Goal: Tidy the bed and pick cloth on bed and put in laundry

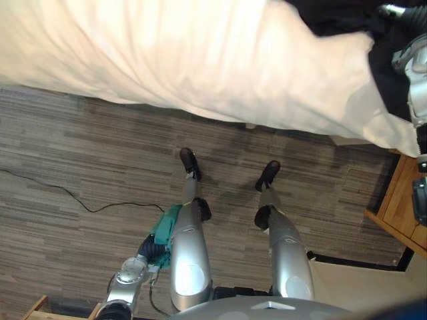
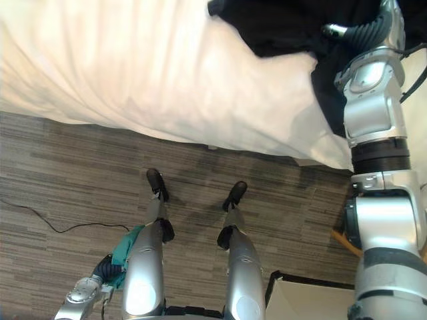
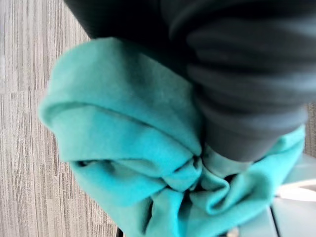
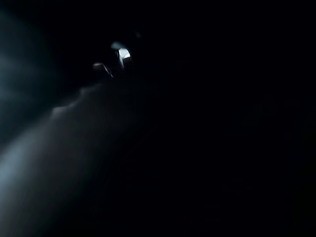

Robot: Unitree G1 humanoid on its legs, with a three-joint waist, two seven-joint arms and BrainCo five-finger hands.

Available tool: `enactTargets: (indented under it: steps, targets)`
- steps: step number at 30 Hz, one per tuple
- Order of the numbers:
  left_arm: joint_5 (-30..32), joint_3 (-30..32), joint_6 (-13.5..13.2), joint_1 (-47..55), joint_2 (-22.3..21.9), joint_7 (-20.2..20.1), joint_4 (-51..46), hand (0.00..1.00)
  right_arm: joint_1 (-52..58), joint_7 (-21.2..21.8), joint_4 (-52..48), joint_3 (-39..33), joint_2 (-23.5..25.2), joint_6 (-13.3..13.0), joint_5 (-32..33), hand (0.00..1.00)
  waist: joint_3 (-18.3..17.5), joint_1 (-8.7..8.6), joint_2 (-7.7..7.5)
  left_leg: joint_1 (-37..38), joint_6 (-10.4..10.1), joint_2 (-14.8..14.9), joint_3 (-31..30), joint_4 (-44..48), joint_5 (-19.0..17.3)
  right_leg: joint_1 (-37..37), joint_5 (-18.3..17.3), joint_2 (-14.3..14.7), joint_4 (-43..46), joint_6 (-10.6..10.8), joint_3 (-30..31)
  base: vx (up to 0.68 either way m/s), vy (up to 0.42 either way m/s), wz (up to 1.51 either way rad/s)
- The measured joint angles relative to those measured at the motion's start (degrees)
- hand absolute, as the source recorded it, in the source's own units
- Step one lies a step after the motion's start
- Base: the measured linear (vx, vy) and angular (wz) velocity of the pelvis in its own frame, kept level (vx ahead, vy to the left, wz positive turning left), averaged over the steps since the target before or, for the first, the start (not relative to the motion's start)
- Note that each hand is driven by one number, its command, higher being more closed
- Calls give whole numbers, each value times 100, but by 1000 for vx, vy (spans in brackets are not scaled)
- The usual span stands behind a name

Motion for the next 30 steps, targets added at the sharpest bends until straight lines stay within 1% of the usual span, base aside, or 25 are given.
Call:
enactTargets:
  steps: [1, 2, 3, 5, 6, 7, 8, 9, 11, 12, 13, 14, 17, 18, 19, 20, 21, 22, 23, 24, 25, 26, 27, 28, 30]
  targets:
    - [2, 24, -50, 0, -23, 52, 52, 100, 25, 20, 80, -104, -34, -147, 104, 100, 0, 1, 0, 29, 0, 9, 1, 0, 0, -1, -11, -8, 64, -11, -50, 31, 16, -1]
    - [6, 47, -57, 0, -44, 90, 59, 100, 28, 39, 145, -139, -50, -229, 151, 100, -1, 7, -1, 53, -1, 9, 10, 0, 0, 0, -13, -16, 92, -14, -63, 34, 29, -4]
    - [22, 102, -67, 1, -84, 145, 64, 100, 30, 78, 257, -184, -76, -397, 255, 100, -4, 8, -7, 94, -1, 2, 39, 1, 0, 3, -23, -35, 133, -27, -78, 35, 35, -6]
    - [63, 171, -136, 1, -112, 221, 59, 100, 100, 94, 302, -293, -73, -577, 358, 100, -5, 4, -9, 147, -1, 1, 63, 1, -1, 43, -25, -42, 138, -30, -120, 40, 33, -6]
    - [79, 190, -152, 1, -120, 232, 59, 100, 183, 94, 334, -343, -44, -730, 497, 100, -7, 3, -12, 210, -5, 7, 83, 1, -3, 85, -31, -38, 140, -38, -121, 45, 24, -8]
    - [214, 217, -164, 2, -156, 268, 57, 100, 339, 91, 346, -393, 3, -904, 628, 100, -8, -2, -13, 302, -9, 11, 103, 1, -7, 159, -41, -33, 139, -51, -121, 44, 22, -8]
    - [273, 229, -168, 3, -184, 316, 58, 100, 425, 90, 348, -421, 40, -976, 692, 100, -8, -3, -13, 359, -16, 13, 110, 1, -13, 213, -52, -30, 136, -58, -121, 31, 12, -6]
    - [409, 252, -194, 3, -200, 401, 53, 100, 590, 89, 357, -488, 113, -1111, 742, 100, -11, -4, -18, 460, -34, 18, 124, 1, -30, 302, -75, -25, 137, -66, -121, 31, 10, -6]
    - [513, 257, -233, 23, -221, 581, 53, 100, 1151, 60, 361, -684, 432, -1499, 958, 100, -34, -12, -47, 765, -76, 29, 184, 0, -95, 573, -143, -15, 131, -50, -117, 59, 15, -7]
    - [512, 256, -238, 32, -221, 612, 49, 100, 1313, 12, 360, -737, 544, -1627, 1015, 100, -35, -18, -50, 850, -89, 28, 199, 0, -110, 656, -156, -13, 123, -53, -115, 76, 19, -8]
    - [510, 255, -235, 48, -215, 650, 39, 100, 1698, -99, 310, -878, 840, -1894, 1185, 100, -67, -46, -62, 1008, -104, 21, 228, -1, -143, 801, -171, -8, 101, -43, -99, 64, 16, -5]
    - [506, 255, -229, 49, -210, 675, 37, 100, 1851, -154, 294, -918, 961, -1991, 1272, 100, -71, -65, -66, 1083, -107, 14, 235, -1, -159, 879, -173, 3, 78, -41, -84, 82, 15, -7]
    - [511, 207, -18, 58, -132, 694, -142, 100, 2766, -353, 228, -1094, 1643, -2484, 1611, 100, -225, -118, -131, 1486, -127, -31, 283, -1, -246, 1304, -155, 23, -87, -14, -12, 89, 24, -6]
    - [514, 164, 4, 59, -81, 692, -200, 100, 2961, -373, 224, -1137, 1780, -2563, 1644, 100, -288, -116, -148, 1544, -139, -38, 280, 0, -261, 1372, -158, 26, -109, -8, -10, 88, 25, 2]
    - [514, 121, 65, 55, -62, 681, -327, 100, 3322, -391, 228, -1257, 2072, -2699, 1781, 100, -355, -137, -176, 1713, -161, -53, 243, 1, -295, 1560, -185, 25, -129, 29, -2, 89, 27, 3]
    - [513, 74, 115, 55, -66, 672, -401, 100, 3654, -429, 280, -1263, 2312, -2801, 1821, 100, -420, -164, -225, 1902, -181, -74, 245, 1, -338, 1747, -227, 13, -131, 72, 33, 85, 31, 4]
    - [510, 10, 129, 54, -61, 671, -410, 100, 3829, -441, 331, -1252, 2406, -2853, 1821, 100, -492, -174, -243, 1966, -187, -88, 246, 1, -366, 1805, -249, 4, -131, 79, 46, 73, 39, 4]
    - [513, -100, 157, 57, -57, 639, -403, 100, 4140, -438, 476, -1212, 2576, -2941, 1823, 100, -633, -229, -269, 2062, -182, -120, 246, 1, -414, 1903, -289, -21, -133, 115, 89, 71, 44, 2]
    - [514, -140, 213, 68, -68, 575, -401, 100, 4460, -431, 677, -1207, 2770, -3028, 1822, 100, -780, -263, -283, 2138, -170, -157, 251, 1, -461, 1971, -320, -52, -133, 139, 121, 74, 44, 2]
    - [514, -143, 224, 69, -73, 554, -399, 100, 4616, -430, 783, -1200, 2864, -3057, 1820, 100, -827, -270, -284, 2190, -167, -178, 255, 1, -480, 2018, -338, -69, -134, 151, 123, 83, 42, -1]
    - [516, -155, 228, 77, -82, 536, -398, 100, 4931, -443, 1014, -1155, 3033, -3096, 1805, 100, -854, -277, -257, 2332, -159, -214, 263, 0, -529, 2155, -377, -102, -130, 171, 130, 67, 30, 0]
    - [517, -171, 237, 93, -83, 525, -393, 100, 5101, -451, 1107, -1112, 3105, -3103, 1805, 100, -895, -286, -239, 2382, -157, -233, 265, 0, -547, 2204, -395, -122, -129, 189, 131, 102, 43, 2]
    - [539, -208, 239, 147, -80, 448, -361, 100, 5401, -496, 1248, -1051, 3242, -3109, 1804, 100, -990, -306, -195, 2483, -150, -265, 275, 0, -590, 2302, -423, -153, -126, 220, 140, 81, 33, 0]
    - [704, -249, 232, 249, -79, 423, -304, 100, 5730, -541, 1370, -981, 3347, -3115, 1804, 100, -1143, -338, -157, 2566, -158, -290, 307, 0, -633, 2368, -445, -177, -127, 243, 162, 123, 34, -5]
    - [804, -259, 209, 455, -120, 416, -146, 100, 6132, -569, 1435, -975, 3459, -3143, 1802, 100, -1329, -396, -95, 2787, -165, -319, 401, -1, -719, 2522, -474, -203, -130, 279, 285, 135, 23, -21]
